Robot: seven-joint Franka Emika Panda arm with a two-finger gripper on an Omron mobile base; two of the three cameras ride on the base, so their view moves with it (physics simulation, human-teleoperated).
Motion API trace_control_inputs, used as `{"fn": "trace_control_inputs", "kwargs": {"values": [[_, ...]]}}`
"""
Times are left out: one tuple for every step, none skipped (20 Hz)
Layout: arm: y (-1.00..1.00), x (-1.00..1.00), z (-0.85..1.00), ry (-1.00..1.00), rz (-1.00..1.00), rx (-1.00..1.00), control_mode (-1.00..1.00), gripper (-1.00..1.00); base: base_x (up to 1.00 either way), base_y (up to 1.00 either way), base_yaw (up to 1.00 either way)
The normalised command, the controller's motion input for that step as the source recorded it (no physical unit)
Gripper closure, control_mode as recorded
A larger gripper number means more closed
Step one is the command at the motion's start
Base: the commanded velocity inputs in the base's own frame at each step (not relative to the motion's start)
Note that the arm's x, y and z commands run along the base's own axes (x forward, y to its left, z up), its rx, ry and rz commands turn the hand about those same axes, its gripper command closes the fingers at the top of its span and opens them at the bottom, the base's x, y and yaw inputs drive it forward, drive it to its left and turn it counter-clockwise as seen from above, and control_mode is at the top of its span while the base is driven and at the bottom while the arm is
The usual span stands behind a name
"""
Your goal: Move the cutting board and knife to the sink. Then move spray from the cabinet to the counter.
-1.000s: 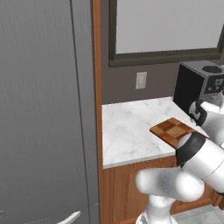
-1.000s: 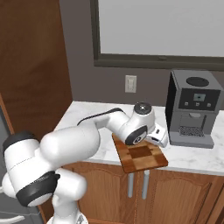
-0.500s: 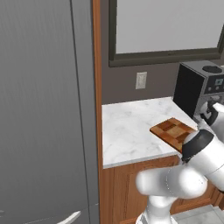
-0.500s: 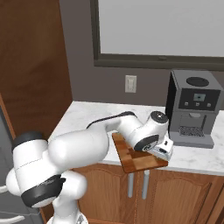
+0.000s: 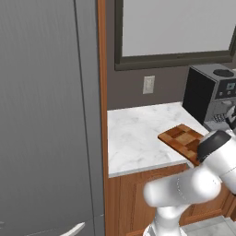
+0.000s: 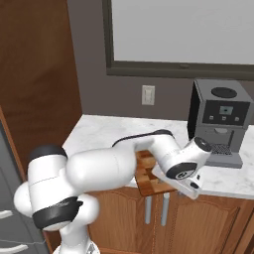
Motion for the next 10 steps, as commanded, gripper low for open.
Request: {"fn": "trace_control_inputs", "kwargs": {"values": [[0.14,-0.18,-0.06,0.00,0.00,0.17,-1.00,-1.00,0.00,0.00,0.00],[0.26,-0.14,-0.04,0.00,-0.01,0.13,-1.00,-1.00,0.00,0.00,0.00],[0.35,-0.15,-0.04,0.00,-0.04,0.13,-1.00,-1.00,0.00,0.00,0.00],[0.44,-0.11,-0.04,-0.04,-0.08,0.11,-1.00,-1.00,0.00,0.00,0.00],[0.49,-0.07,-0.04,-0.05,-0.11,0.10,-1.00,-1.00,0.00,0.00,0.00],[0.52,-0.08,-0.02,-0.07,-0.12,0.10,-1.00,-1.00,0.00,0.00,0.00],[0.54,-0.10,-0.02,-0.09,-0.13,0.10,-1.00,-1.00,0.00,0.00,0.00],[0.56,-0.12,0.00,-0.11,-0.14,0.10,-1.00,-1.00,0.00,0.00,0.00],[0.59,-0.12,-0.01,-0.11,-0.14,0.09,-1.00,-1.00,0.00,0.00,0.00],[0.62,-0.13,-0.02,-0.12,-0.14,0.08,-1.00,-1.00,0.00,0.00,0.00]]}}
